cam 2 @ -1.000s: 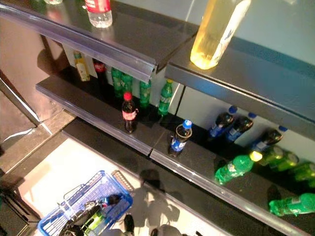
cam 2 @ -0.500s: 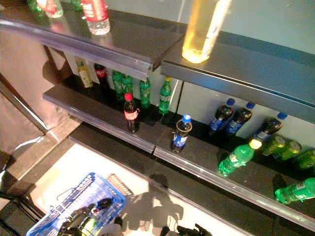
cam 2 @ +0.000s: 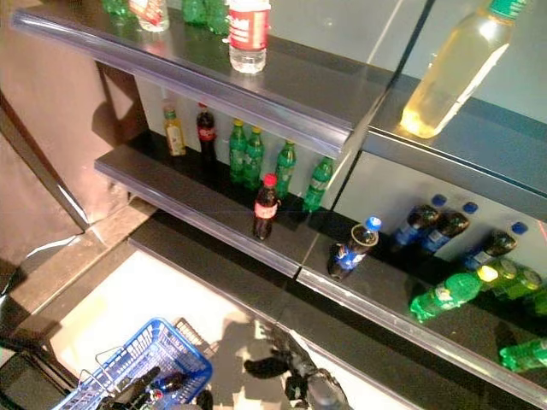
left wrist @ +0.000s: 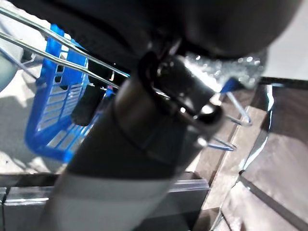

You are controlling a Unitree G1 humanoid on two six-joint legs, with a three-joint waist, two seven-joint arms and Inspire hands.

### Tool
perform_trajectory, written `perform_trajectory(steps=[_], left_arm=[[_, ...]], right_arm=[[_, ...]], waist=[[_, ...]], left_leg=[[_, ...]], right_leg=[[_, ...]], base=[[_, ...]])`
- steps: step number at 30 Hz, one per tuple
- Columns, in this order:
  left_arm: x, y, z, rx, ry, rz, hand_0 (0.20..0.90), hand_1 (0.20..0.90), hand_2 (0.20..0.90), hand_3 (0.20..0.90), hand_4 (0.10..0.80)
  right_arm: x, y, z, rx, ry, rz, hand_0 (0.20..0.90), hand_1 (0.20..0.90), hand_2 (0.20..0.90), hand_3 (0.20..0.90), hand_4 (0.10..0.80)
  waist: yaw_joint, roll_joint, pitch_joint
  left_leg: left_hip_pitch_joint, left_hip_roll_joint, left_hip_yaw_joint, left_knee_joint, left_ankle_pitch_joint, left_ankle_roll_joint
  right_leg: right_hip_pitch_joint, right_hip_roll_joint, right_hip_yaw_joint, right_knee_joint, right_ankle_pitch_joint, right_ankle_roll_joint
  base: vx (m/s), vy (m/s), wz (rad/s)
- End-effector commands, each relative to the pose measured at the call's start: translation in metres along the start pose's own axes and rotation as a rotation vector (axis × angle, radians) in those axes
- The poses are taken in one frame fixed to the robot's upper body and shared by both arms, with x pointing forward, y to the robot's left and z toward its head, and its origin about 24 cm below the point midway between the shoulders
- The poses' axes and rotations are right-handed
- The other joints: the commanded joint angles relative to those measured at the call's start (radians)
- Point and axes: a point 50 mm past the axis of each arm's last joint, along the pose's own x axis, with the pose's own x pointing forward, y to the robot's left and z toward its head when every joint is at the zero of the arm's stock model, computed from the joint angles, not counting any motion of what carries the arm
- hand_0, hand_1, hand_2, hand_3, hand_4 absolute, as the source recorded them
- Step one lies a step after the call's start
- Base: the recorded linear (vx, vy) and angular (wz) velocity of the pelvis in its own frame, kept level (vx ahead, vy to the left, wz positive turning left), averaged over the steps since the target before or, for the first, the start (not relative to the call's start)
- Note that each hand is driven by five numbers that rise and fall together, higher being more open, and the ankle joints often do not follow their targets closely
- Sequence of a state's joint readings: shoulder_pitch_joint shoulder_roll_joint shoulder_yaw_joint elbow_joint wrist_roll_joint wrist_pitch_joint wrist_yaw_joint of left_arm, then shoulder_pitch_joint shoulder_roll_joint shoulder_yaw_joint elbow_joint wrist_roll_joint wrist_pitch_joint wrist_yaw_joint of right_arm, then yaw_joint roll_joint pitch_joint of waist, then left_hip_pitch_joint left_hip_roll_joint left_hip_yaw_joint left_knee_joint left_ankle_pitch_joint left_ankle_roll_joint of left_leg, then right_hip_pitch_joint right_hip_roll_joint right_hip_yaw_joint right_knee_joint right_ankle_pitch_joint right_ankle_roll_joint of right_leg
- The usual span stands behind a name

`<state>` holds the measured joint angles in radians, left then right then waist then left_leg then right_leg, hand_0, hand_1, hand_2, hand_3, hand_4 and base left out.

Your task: Pick up the drink and place into the basket.

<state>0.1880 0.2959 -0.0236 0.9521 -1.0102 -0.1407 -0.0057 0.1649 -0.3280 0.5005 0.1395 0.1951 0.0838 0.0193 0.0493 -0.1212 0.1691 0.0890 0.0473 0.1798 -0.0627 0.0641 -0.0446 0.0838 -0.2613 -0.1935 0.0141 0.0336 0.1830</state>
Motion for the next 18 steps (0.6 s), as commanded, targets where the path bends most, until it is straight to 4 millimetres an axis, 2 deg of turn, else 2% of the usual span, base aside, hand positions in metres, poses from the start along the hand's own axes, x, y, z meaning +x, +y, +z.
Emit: perform_trajectory(steps=[1,2,3,4,5,6,8,11,18], left_arm=[[0.001,-0.084,0.047,-0.07,-0.264,-0.356,0.3,0.3,0.3,0.2,0.1],[0.001,-0.082,0.044,-0.073,-0.261,-0.352,0.3,0.3,0.3,0.2,0.1],[-0.001,-0.077,0.037,-0.074,-0.251,-0.345,0.3,0.3,0.3,0.2,0.1],[-0.001,-0.076,0.036,-0.073,-0.249,-0.345,0.3,0.3,0.3,0.2,0.1],[-0.003,-0.071,0.029,-0.073,-0.235,-0.337,0.3,0.3,0.3,0.2,0.1],[-0.003,-0.071,0.028,-0.072,-0.233,-0.337,0.3,0.3,0.3,0.2,0.1],[-0.005,-0.063,0.017,-0.072,-0.213,-0.316,0.3,0.3,0.3,0.2,0.1],[-0.007,-0.058,0.01,-0.083,-0.196,-0.289,0.3,0.3,0.3,0.2,0.1],[-0.009,-0.05,0.002,-0.098,-0.171,-0.251,0.3,0.3,0.3,0.2,0.1]], right_arm=[[-0.023,-0.039,0.072,-0.219,-0.349,-0.029,0.9,0.9,0.9,0.9,0.8],[-0.027,-0.041,0.082,-0.229,-0.393,-0.033,0.9,0.9,0.9,0.9,0.8],[-0.039,-0.046,0.105,-0.266,-0.527,-0.058,0.9,0.9,0.9,0.9,0.8],[-0.041,-0.047,0.107,-0.267,-0.546,-0.063,0.9,0.9,0.9,0.9,0.8],[-0.056,-0.055,0.13,-0.273,-0.685,-0.103,0.9,0.9,0.9,0.9,0.8],[-0.058,-0.056,0.132,-0.275,-0.703,-0.112,0.9,0.9,0.9,0.9,0.8],[-0.082,-0.069,0.158,-0.283,-0.884,-0.236,0.9,0.9,0.9,0.9,0.8],[-0.098,-0.081,0.171,-0.253,-0.995,-0.408,0.9,0.9,0.9,0.9,0.8],[-0.115,-0.093,0.178,-0.144,-1.104,-0.661,0.9,0.9,0.9,0.9,0.8]], waist=[[-0.019,0.056,-0.027],[-0.02,0.055,-0.029],[-0.022,0.055,-0.034],[-0.022,0.055,-0.035],[-0.026,0.058,-0.04],[-0.026,0.059,-0.04],[-0.03,0.066,-0.051],[-0.034,0.076,-0.058],[-0.035,0.099,-0.065]], left_leg=[[-0.01,0.094,-0.002,0.1,-0.083,-0.029],[-0.008,0.097,0.0,0.097,-0.083,-0.03],[-0.004,0.104,0.003,0.089,-0.082,-0.033],[-0.003,0.105,0.003,0.088,-0.082,-0.033],[0.002,0.11,0.006,0.08,-0.079,-0.035],[0.002,0.11,0.006,0.08,-0.079,-0.036],[0.006,0.114,0.009,0.069,-0.078,-0.038],[0.009,0.112,0.007,0.065,-0.081,-0.039],[0.014,0.104,0.003,0.073,-0.089,-0.037]], right_leg=[[-0.007,0.006,-0.023,0.074,-0.027,0.006],[-0.006,0.008,-0.025,0.072,-0.029,0.006],[-0.002,0.013,-0.027,0.069,-0.034,0.004],[-0.002,0.014,-0.028,0.069,-0.035,0.003],[-0.001,0.02,-0.028,0.069,-0.042,0.0],[-0.001,0.021,-0.028,0.07,-0.043,0.0],[0.005,0.027,-0.03,0.063,-0.049,-0.004],[0.007,0.029,-0.03,0.061,-0.055,-0.007],[0.009,0.029,-0.033,0.075,-0.07,-0.014]], base=[[-0.012,-0.101,-0.03],[-0.02,-0.14,-0.03],[-0.012,-0.064,-0.01],[-0.019,-0.061,0.02],[0.0,0.0,0.0],[0.0,0.0,0.0],[-0.008,-0.001,-0.02],[-0.006,0.011,-0.01],[0.005,0.05,-0.01]])
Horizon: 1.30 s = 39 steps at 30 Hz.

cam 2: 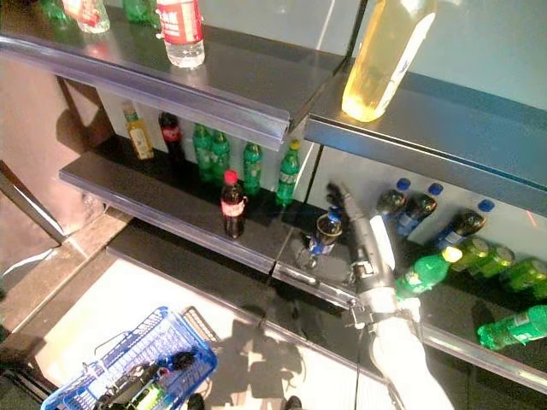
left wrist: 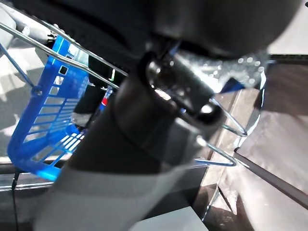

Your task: Pick up the drink and place into the basket.

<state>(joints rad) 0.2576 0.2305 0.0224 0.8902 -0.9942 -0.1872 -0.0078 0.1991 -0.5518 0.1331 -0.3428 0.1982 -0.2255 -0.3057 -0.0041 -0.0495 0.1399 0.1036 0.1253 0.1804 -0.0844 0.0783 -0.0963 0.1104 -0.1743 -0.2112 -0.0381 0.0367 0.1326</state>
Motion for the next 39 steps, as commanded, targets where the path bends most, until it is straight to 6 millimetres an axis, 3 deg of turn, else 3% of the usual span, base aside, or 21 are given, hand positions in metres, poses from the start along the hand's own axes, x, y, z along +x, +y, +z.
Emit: perform_trajectory(steps=[1,11,19,27,30,39], left_arm=[[0.001,-0.053,0.013,-0.037,-0.135,-0.256,0.3,0.3,0.3,0.2,0.1],[-0.002,-0.053,0.001,-0.011,-0.084,-0.259,0.3,0.3,0.3,0.2,0.1],[-0.006,-0.046,-0.004,-0.002,-0.068,-0.251,0.3,0.3,0.3,0.2,0.1],[-0.004,-0.066,0.003,-0.004,-0.091,-0.321,0.3,0.3,0.3,0.2,0.1],[-0.001,-0.091,0.014,-0.006,-0.132,-0.401,0.3,0.3,0.3,0.2,0.1],[-0.001,-0.111,0.019,-0.017,-0.151,-0.476,0.3,0.3,0.3,0.2,0.1]], right_arm=[[0.012,-0.015,0.052,0.052,-0.312,-0.187,0.9,0.9,0.9,0.9,0.8],[0.017,-0.019,0.033,-0.002,-0.183,-0.376,0.9,0.9,0.9,0.9,0.8],[0.009,-0.02,0.01,-0.009,-0.03,-0.394,0.9,0.9,0.9,0.9,0.8],[0.017,-0.014,0.003,0.026,-0.011,-0.436,0.9,0.9,0.9,0.9,0.8],[0.035,-0.01,0.011,0.052,-0.085,-0.491,0.9,0.9,0.9,0.9,0.8],[0.062,-0.01,0.023,0.105,-0.141,-0.55,0.9,0.9,0.9,0.9,0.8]], waist=[[0.02,0.032,-0.034],[0.026,0.061,-0.002],[0.022,0.077,0.039],[0.029,0.095,0.111],[0.034,0.107,0.207],[0.042,0.133,0.313]], left_leg=[[-0.003,0.024,-0.001,0.102,-0.107,0.015],[-0.032,0.004,-0.028,0.192,-0.133,0.021],[-0.06,-0.006,-0.033,0.262,-0.148,0.025],[-0.137,-0.017,-0.048,0.332,-0.148,0.028],[-0.217,-0.027,-0.07,0.396,-0.146,0.031],[-0.295,-0.041,-0.094,0.466,-0.141,0.033]], right_leg=[[-0.019,-0.059,-0.018,0.137,-0.079,0.034],[-0.048,-0.069,-0.02,0.226,-0.113,0.018],[-0.075,-0.085,-0.013,0.283,-0.125,0.014],[-0.136,-0.104,-0.008,0.339,-0.127,0.005],[-0.206,-0.121,0.004,0.395,-0.119,-0.003],[-0.271,-0.134,0.019,0.465,-0.12,-0.018]], base=[[0.018,0.06,0.01],[0.047,0.069,0.04],[0.071,0.051,0.03],[-0.021,0.037,0.05],[-0.146,0.031,-0.03],[-0.037,0.011,0.02]])
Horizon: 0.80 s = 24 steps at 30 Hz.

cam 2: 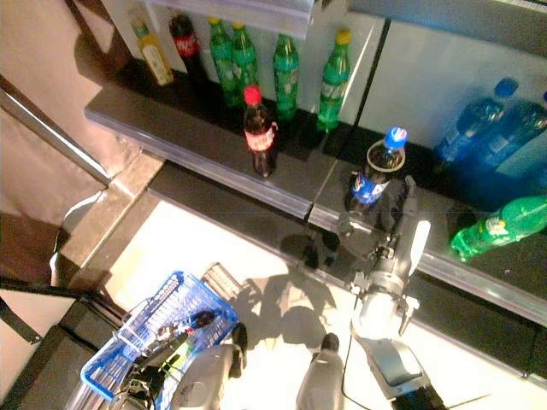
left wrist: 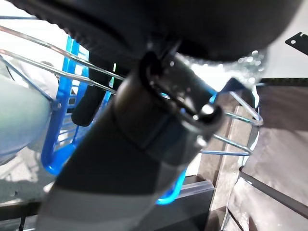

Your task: Pick up the drink and place into the basket.

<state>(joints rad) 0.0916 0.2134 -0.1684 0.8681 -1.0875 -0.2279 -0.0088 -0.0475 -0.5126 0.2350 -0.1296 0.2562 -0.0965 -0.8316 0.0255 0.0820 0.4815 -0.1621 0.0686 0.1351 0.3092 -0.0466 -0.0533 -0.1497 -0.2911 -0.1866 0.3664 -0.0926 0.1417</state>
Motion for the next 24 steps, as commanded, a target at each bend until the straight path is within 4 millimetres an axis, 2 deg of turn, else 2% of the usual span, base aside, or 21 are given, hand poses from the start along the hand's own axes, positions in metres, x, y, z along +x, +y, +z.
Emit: perform_trajectory(steps=[1,6,15,20,24], left_arm=[[-0.007,-0.035,0.013,-0.014,-0.134,-0.251,0.3,0.3,0.3,0.2,0.1],[-0.003,-0.047,0.024,-0.015,-0.167,-0.306,0.3,0.3,0.3,0.2,0.1],[0.001,-0.06,0.044,-0.015,-0.219,-0.359,0.3,0.3,0.3,0.2,0.1],[0.003,-0.066,0.052,-0.009,-0.231,-0.376,0.3,0.3,0.3,0.2,0.1],[0.005,-0.073,0.058,-0.001,-0.238,-0.396,0.3,0.3,0.3,0.2,0.1]], right_arm=[[0.024,0.007,0.054,0.181,-0.238,-0.068,0.9,0.9,0.9,0.9,0.8],[0.041,0.014,0.069,0.23,-0.284,-0.149,0.9,0.9,0.9,0.9,0.8],[0.073,0.014,0.095,0.331,-0.343,-0.258,0.9,0.9,0.9,0.9,0.8],[0.088,0.012,0.108,0.386,-0.342,-0.269,0.9,0.9,0.9,0.9,0.8],[0.104,0.01,0.125,0.435,-0.361,-0.292,0.9,0.9,0.9,0.9,0.8]], waist=[[0.015,0.005,-0.015],[0.027,0.012,0.038],[0.059,0.013,0.039],[0.073,0.009,0.039],[0.085,0.011,0.039]], left_leg=[[-0.039,0.014,-0.052,0.078,-0.013,-0.009],[-0.082,0.01,-0.063,0.095,-0.006,-0.006],[-0.2,0.009,-0.083,0.11,0.006,0.004],[-0.225,0.009,-0.092,0.107,0.01,0.01],[-0.243,0.009,-0.092,0.096,0.015,0.015]], right_leg=[[-0.018,-0.017,-0.004,0.066,0.011,-0.029],[-0.051,-0.019,-0.005,0.08,0.018,-0.033],[-0.145,-0.008,-0.007,0.081,0.028,-0.04],[-0.162,0.0,-0.009,0.071,0.034,-0.041],[-0.179,0.004,-0.011,0.06,0.039,-0.041]], base=[[0.0,0.0,0.0],[-0.047,-0.035,0.04],[-0.035,-0.04,-0.02],[-0.012,-0.042,0.0],[0.0,0.0,0.0]])
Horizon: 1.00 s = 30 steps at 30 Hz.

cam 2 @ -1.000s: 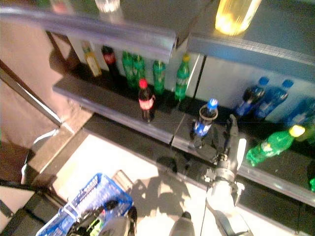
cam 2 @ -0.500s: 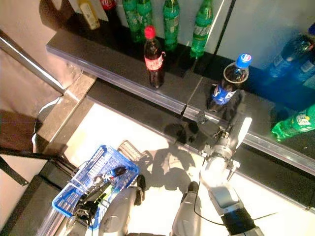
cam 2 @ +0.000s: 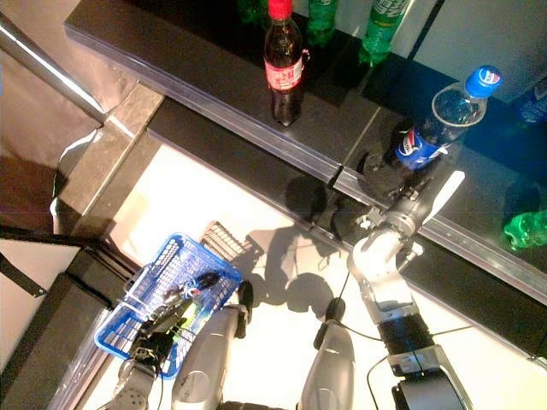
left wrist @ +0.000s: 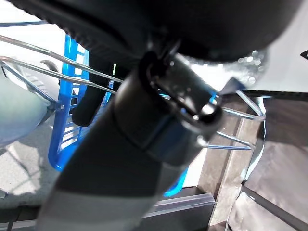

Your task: Pick up the drink and place into the basket.

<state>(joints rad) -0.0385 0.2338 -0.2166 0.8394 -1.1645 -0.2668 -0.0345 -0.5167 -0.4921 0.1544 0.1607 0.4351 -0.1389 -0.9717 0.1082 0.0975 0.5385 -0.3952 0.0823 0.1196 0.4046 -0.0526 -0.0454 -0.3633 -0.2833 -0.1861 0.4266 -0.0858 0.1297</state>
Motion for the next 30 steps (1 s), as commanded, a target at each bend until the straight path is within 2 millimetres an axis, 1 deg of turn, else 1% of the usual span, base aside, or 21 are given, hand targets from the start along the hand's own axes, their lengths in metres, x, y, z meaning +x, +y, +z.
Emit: perform_trajectory(steps=[1,5,8,9,10,11,13,17,25,30], left_arm=[[-0.005,-0.028,0.026,0.035,-0.129,-0.244,0.3,0.3,0.3,0.2,0.1],[-0.003,-0.033,0.031,0.039,-0.134,-0.255,0.3,0.3,0.3,0.2,0.1],[-0.001,-0.034,0.034,0.04,-0.136,-0.256,0.3,0.3,0.3,0.2,0.1],[-0.001,-0.034,0.034,0.042,-0.136,-0.257,0.3,0.3,0.3,0.2,0.1],[-0.001,-0.034,0.035,0.042,-0.136,-0.257,0.3,0.3,0.3,0.2,0.1],[-0.001,-0.034,0.036,0.042,-0.136,-0.259,0.3,0.3,0.3,0.2,0.1],[0.0,-0.036,0.038,0.04,-0.139,-0.263,0.3,0.3,0.3,0.2,0.1],[0.001,-0.038,0.038,0.037,-0.139,-0.266,0.3,0.3,0.3,0.2,0.1],[0.001,-0.04,0.038,0.032,-0.14,-0.269,0.3,0.3,0.3,0.2,0.1],[0.001,-0.04,0.041,0.011,-0.157,-0.275,0.3,0.3,0.3,0.2,0.1]], right_arm=[[0.024,0.014,0.069,0.211,-0.255,-0.006,0.9,0.9,0.9,0.9,0.8],[0.041,0.02,0.086,0.218,-0.28,-0.042,0.9,0.9,0.9,0.9,0.8],[0.048,0.021,0.091,0.223,-0.283,-0.071,0.9,0.9,0.9,0.9,0.8],[0.05,0.021,0.093,0.226,-0.282,-0.08,0.688,0.688,0.688,0.653,0.553],[0.052,0.021,0.095,0.228,-0.284,-0.09,0.406,0.406,0.406,0.324,0.224],[0.053,0.021,0.097,0.229,-0.29,-0.097,0.3,0.3,0.3,0.2,0.1],[0.054,0.022,0.101,0.235,-0.299,-0.11,0.3,0.3,0.3,0.2,0.1],[0.055,0.021,0.103,0.242,-0.302,-0.119,0.3,0.3,0.3,0.2,0.1],[0.056,0.018,0.107,0.243,-0.322,-0.115,0.3,0.3,0.3,0.2,0.1],[0.054,0.017,0.11,0.241,-0.345,-0.092,0.3,0.3,0.3,0.2,0.1]], waist=[[0.004,-0.003,-0.019],[0.018,0.002,-0.019],[0.025,0.003,-0.019],[0.027,0.004,-0.019],[0.03,0.004,-0.019],[0.032,0.004,-0.019],[0.034,0.005,-0.019],[0.032,0.006,-0.019],[0.026,0.005,-0.019],[0.022,0.008,-0.019]], left_leg=[[-0.012,-0.006,-0.076,-0.001,0.021,0.007],[-0.027,-0.012,-0.075,-0.005,0.022,0.013],[-0.032,-0.017,-0.075,-0.005,0.02,0.015],[-0.032,-0.019,-0.075,-0.005,0.02,0.017],[-0.036,-0.021,-0.075,-0.003,0.018,0.019],[-0.039,-0.023,-0.076,0.0,0.015,0.02],[-0.046,-0.026,-0.074,0.002,0.013,0.026],[-0.045,-0.031,-0.07,0.0,0.011,0.031],[-0.031,-0.036,-0.063,0.0,0.007,0.033],[-0.008,-0.04,-0.059,-0.001,0.005,0.034]], right_leg=[[0.032,-0.004,-0.012,-0.002,0.033,-0.029],[0.015,-0.004,-0.015,-0.005,0.035,-0.03],[0.009,-0.005,-0.017,-0.003,0.034,-0.031],[0.007,-0.006,-0.018,-0.001,0.034,-0.031],[0.003,-0.007,-0.018,0.002,0.033,-0.032],[-0.001,-0.008,-0.018,0.006,0.031,-0.032],[-0.015,-0.008,-0.019,0.016,0.03,-0.031],[-0.022,-0.006,-0.017,0.024,0.027,-0.034],[-0.015,-0.005,-0.017,0.031,0.021,-0.039],[-0.001,-0.004,-0.02,0.051,0.004,-0.048]], base=[[0.0,0.0,0.0],[0.0,0.0,0.0],[0.0,0.0,0.0],[0.0,0.0,0.0],[0.0,0.0,0.0],[0.0,0.0,0.0],[0.0,0.0,0.0],[0.0,0.0,0.0],[-0.014,0.002,0.0],[-0.042,0.017,0.0]])
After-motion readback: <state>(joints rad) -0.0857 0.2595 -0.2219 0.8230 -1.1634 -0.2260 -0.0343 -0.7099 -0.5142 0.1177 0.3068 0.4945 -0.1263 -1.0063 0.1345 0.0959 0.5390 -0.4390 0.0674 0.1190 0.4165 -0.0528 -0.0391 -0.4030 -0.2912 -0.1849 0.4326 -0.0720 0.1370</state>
